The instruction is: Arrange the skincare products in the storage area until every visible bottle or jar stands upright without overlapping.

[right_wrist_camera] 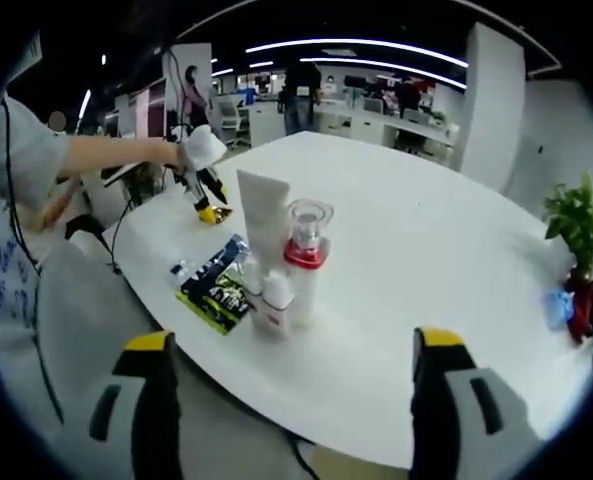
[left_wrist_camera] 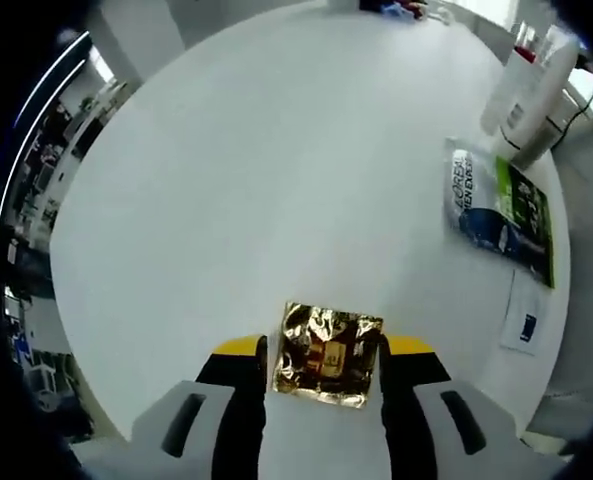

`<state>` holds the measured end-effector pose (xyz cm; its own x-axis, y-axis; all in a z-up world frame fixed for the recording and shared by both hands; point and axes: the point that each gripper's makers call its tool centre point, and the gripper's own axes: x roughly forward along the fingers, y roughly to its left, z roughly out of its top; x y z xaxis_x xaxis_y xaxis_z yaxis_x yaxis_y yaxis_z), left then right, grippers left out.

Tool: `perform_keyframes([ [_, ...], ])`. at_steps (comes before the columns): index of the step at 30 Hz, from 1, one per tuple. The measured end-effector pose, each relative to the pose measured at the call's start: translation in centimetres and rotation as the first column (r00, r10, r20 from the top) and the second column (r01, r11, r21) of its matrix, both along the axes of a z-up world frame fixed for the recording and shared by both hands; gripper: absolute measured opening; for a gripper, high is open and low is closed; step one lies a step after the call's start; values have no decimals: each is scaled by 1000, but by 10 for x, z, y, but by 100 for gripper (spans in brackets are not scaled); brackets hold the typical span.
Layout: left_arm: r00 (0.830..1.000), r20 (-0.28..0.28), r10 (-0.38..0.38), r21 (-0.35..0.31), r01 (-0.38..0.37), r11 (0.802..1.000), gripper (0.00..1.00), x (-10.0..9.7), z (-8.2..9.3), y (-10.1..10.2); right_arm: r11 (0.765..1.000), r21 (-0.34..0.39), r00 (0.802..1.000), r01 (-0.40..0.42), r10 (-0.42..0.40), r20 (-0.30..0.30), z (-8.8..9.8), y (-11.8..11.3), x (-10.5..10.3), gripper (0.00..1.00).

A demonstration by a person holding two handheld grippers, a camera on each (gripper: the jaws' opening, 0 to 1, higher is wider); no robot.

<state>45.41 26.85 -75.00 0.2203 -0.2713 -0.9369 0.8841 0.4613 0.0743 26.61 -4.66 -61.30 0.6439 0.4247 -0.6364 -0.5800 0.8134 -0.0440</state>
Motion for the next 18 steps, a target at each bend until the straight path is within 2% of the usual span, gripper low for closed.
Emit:
perform_keyframes([
  [14,998,-59,5,-23,-7,1000,40,-2,-3,0,1000,-2,1000,4,-4,-1,0,-2,1,98],
  [18,996,-82,-18,0,18,1000,41,-5,-3,2,1000,-2,1000,6,-6,-1,0,-3,1,98],
])
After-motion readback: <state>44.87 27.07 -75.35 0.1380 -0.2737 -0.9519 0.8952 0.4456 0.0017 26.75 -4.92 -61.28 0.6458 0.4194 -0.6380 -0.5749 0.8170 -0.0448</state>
